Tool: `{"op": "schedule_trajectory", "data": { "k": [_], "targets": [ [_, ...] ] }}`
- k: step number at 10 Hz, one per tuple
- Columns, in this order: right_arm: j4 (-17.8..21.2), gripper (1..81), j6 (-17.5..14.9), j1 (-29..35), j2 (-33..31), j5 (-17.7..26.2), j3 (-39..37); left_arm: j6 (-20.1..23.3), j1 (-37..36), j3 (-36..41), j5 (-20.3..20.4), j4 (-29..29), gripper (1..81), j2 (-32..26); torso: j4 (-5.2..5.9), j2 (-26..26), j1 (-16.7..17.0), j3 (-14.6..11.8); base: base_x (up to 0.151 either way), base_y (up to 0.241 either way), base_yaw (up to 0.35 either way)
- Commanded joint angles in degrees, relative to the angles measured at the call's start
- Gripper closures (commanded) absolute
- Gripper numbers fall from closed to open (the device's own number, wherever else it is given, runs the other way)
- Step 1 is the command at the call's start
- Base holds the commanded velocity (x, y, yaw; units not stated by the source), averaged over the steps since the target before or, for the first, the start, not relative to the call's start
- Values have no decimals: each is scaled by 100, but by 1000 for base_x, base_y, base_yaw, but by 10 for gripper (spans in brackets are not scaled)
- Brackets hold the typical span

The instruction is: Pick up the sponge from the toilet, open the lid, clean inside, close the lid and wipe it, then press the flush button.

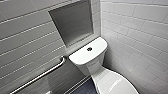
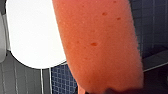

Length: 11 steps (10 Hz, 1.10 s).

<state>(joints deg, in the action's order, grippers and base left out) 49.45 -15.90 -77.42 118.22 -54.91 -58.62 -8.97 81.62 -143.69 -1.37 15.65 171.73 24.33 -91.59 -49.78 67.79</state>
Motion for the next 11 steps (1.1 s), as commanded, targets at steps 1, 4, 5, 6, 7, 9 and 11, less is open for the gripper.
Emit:
{"op": "schedule_trajectory", "data": {
  "k": [1, 4, 5, 6, 7, 9, 11],
  "targets": [
    [-559, 811, -1267, -577, 811, 2221, -1950, -17, 0, -28, -426, -36, 10, -191, 0, 0, 0, 0, 0, 0, 0],
    [-963, 811, -1311, -999, 1320, 2968, -3267, -17, -114, -10, -426, -36, 10, -226, 0, 0, 0, 0, 0, 0, 0],
    [-1015, 811, -1319, -1060, 1390, 2977, -3390, -17, -159, 7, -434, -36, 10, -261, 0, 0, 0, 0, 0, 0, 0],
    [-1068, 811, -1320, -1131, 1417, 2977, -3452, -17, -202, 42, -426, -36, 10, -305, 0, 573, 369, 0, 0, 0, 0],
    [-1121, 811, -1320, -1201, 1461, 2977, -3540, -17, -255, 164, -426, -36, 10, -392, 0, 590, 382, -514, 0, 0, 0],
    [-1200, 811, -1328, -1298, 1637, 3012, -3857, -17, -396, 875, -435, -45, 10, -734, -197, 769, 496, -627, 0, 0, 0],
    [-1253, 811, -1328, -1325, 1997, 3399, -4490, -26, -571, 1616, -435, -62, 10, -1175, -298, 1124, 726, -974, 0, 0, 0]
  ]
}}
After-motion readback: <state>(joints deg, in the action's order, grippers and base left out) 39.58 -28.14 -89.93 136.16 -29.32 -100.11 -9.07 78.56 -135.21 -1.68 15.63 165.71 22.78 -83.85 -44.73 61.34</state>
